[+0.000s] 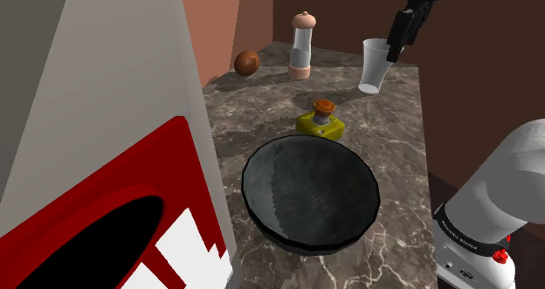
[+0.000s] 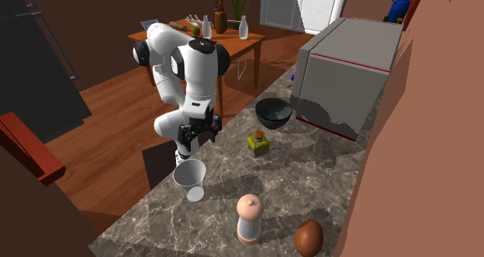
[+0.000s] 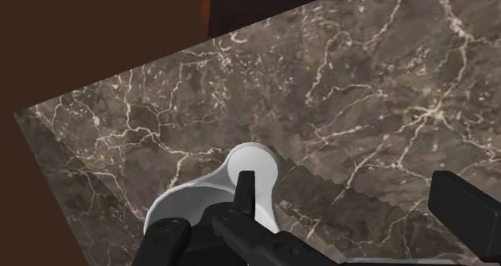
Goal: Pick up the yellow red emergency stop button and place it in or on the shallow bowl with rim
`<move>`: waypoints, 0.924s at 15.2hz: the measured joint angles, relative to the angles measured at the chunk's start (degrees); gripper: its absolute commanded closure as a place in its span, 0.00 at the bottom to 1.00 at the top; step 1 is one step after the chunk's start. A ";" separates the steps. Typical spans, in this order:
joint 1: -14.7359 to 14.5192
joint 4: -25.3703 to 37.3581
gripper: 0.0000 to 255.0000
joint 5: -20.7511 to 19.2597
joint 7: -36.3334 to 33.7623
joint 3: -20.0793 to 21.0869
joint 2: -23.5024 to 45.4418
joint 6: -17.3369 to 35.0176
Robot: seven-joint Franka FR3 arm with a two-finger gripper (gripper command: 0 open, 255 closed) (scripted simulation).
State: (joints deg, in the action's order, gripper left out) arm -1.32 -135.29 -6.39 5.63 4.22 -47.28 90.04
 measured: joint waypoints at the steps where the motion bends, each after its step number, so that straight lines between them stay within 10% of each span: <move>1: 0.00 0.00 0.00 0.00 0.00 0.00 0.00 0.00; 14: -5.88 5.46 0.00 10.59 -11.49 13.12 8.90 -0.63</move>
State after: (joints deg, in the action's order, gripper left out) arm -7.20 -129.83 4.20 -5.86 17.34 -38.37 89.40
